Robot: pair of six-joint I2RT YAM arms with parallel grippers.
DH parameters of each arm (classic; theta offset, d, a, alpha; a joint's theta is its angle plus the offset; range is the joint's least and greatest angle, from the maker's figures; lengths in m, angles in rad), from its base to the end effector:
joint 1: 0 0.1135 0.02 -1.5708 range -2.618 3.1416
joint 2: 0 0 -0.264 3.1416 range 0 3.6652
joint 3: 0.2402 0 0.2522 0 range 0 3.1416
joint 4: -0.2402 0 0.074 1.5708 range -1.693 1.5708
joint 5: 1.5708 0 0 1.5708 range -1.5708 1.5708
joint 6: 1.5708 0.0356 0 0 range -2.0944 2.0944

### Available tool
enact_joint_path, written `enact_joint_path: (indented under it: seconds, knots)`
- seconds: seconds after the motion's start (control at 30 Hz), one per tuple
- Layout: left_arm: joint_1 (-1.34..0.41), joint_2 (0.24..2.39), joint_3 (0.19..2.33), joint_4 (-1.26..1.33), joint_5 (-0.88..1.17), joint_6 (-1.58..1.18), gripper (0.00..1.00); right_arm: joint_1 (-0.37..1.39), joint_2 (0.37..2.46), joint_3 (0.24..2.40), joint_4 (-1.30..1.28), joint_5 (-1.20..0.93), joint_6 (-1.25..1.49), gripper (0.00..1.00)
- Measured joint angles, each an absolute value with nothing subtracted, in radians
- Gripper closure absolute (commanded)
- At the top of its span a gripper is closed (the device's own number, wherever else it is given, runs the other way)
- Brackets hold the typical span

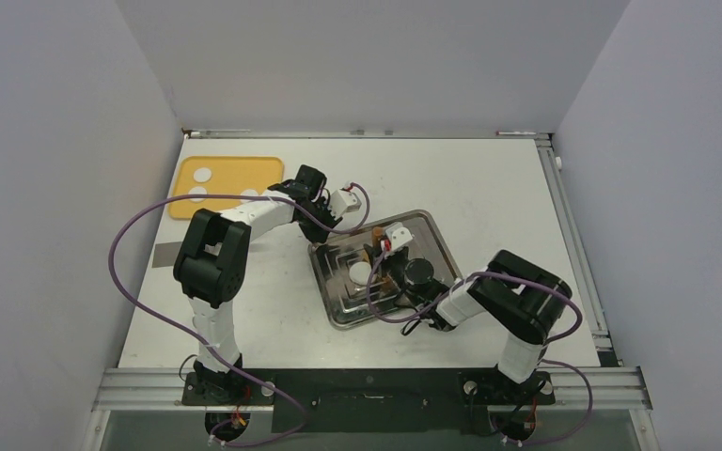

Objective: Roll out the dumpling wrappers from the dough
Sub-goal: Flatten out the dough on the work surface.

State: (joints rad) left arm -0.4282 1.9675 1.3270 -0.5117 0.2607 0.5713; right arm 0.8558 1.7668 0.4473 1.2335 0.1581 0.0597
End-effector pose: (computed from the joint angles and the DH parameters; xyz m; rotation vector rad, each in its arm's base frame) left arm 0.3586 -0.1737 0.1597 1.3549 2.3252 -0.3109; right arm 0.2004 0.2222 0.1407 -0.5393 1.5979 0.5625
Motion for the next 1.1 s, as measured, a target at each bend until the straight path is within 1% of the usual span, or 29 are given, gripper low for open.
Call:
enact_joint_path:
  seconds: [0.17, 0.37, 0.53, 0.67, 0.73, 0.83, 0.97, 1.1]
  knots:
    - [-0.428, 1.969, 1.330, -0.515, 0.263, 0.578, 1.00, 0.859, 1.737, 0.447, 1.187, 0.179, 0.057, 0.92]
    - [-0.428, 1.973, 1.336, -0.520, 0.267, 0.579, 1.00, 0.814, 1.568, 0.418, 0.977, 0.160, 0.055, 0.92]
    - [-0.428, 1.975, 1.338, -0.521, 0.268, 0.576, 1.00, 0.808, 1.509, 0.430, 0.935, 0.049, 0.045, 0.92]
    - [-0.428, 1.979, 1.343, -0.524, 0.271, 0.574, 1.00, 0.796, 1.546, 0.439, 1.004, -0.141, 0.046, 0.92]
    - [-0.428, 1.981, 1.347, -0.527, 0.273, 0.572, 1.00, 0.785, 1.603, 0.450, 1.064, -0.233, 0.053, 0.92]
    - [-0.429, 1.981, 1.348, -0.529, 0.274, 0.572, 1.00, 0.761, 1.700, 0.457, 1.198, -0.308, 0.057, 0.92]
    - [-0.429, 1.982, 1.349, -0.530, 0.274, 0.572, 1.00, 0.748, 1.766, 0.456, 1.313, -0.338, 0.050, 0.92]
    - [-0.429, 1.983, 1.349, -0.529, 0.273, 0.572, 1.00, 0.754, 1.782, 0.402, 1.411, -0.338, 0.037, 0.92]
